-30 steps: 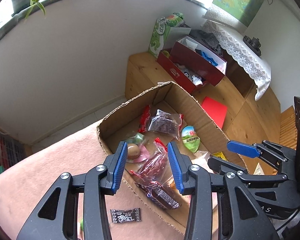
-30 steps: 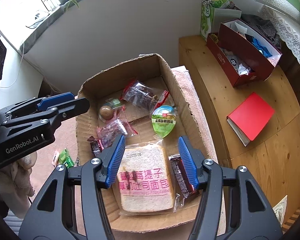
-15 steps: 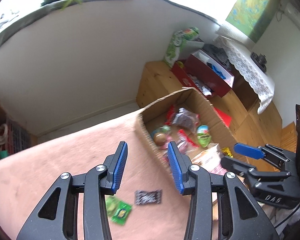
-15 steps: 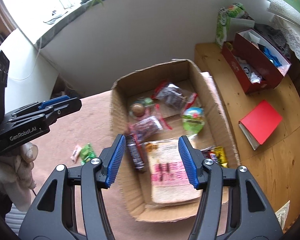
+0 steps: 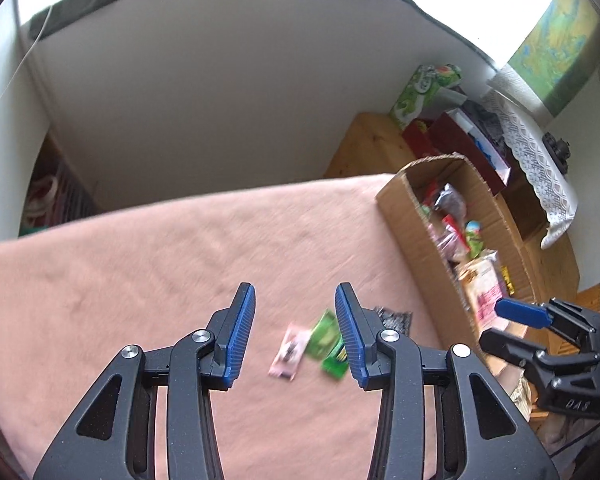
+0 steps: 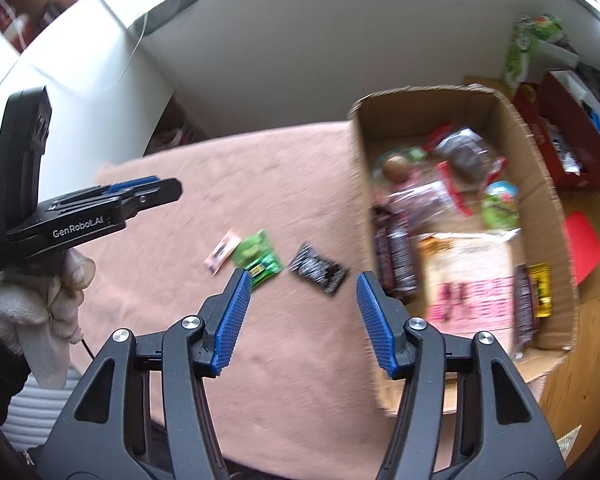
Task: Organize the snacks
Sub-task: 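Move both open grippers from the box back over the remaining candies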
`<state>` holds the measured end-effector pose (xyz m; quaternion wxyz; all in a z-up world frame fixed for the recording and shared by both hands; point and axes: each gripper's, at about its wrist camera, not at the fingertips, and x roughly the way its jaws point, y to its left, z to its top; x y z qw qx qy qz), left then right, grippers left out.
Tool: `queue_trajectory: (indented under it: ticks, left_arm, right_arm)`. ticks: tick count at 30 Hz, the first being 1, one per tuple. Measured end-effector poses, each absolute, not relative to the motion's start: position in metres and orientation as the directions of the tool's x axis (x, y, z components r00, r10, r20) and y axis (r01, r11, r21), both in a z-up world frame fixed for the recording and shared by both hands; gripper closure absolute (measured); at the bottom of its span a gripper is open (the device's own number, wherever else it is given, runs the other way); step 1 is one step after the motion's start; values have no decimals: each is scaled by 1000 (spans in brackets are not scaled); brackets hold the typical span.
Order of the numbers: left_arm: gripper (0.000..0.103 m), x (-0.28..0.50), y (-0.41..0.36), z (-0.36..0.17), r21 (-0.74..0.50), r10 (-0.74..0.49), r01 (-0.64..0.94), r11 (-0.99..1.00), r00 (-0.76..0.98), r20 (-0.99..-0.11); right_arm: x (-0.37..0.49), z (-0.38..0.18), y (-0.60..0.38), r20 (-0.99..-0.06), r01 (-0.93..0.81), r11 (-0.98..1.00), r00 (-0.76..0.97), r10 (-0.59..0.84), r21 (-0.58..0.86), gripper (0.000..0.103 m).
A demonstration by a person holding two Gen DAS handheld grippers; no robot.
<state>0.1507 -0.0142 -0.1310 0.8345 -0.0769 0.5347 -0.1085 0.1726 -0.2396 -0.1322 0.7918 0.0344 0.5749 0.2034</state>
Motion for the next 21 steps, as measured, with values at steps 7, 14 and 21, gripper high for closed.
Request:
queue_trajectory:
  ticks: [7, 14, 21]
  left_arm:
    - [63, 133, -11, -152, -253, -274, 105, 962, 358, -893]
    - [63, 126, -11, -172, -251, -279, 129, 959, 315, -907]
    - [67, 127, -10, -186, -241, -281, 166, 956, 284, -917]
  right_arm:
    - [173, -154, -206, -909, -313, 897, 173, 378, 313, 45]
    - [182, -179, -189, -917, -239, 905, 103, 384, 352, 52]
    - [190, -198, -177, -921, -176, 913, 65, 383, 367, 66]
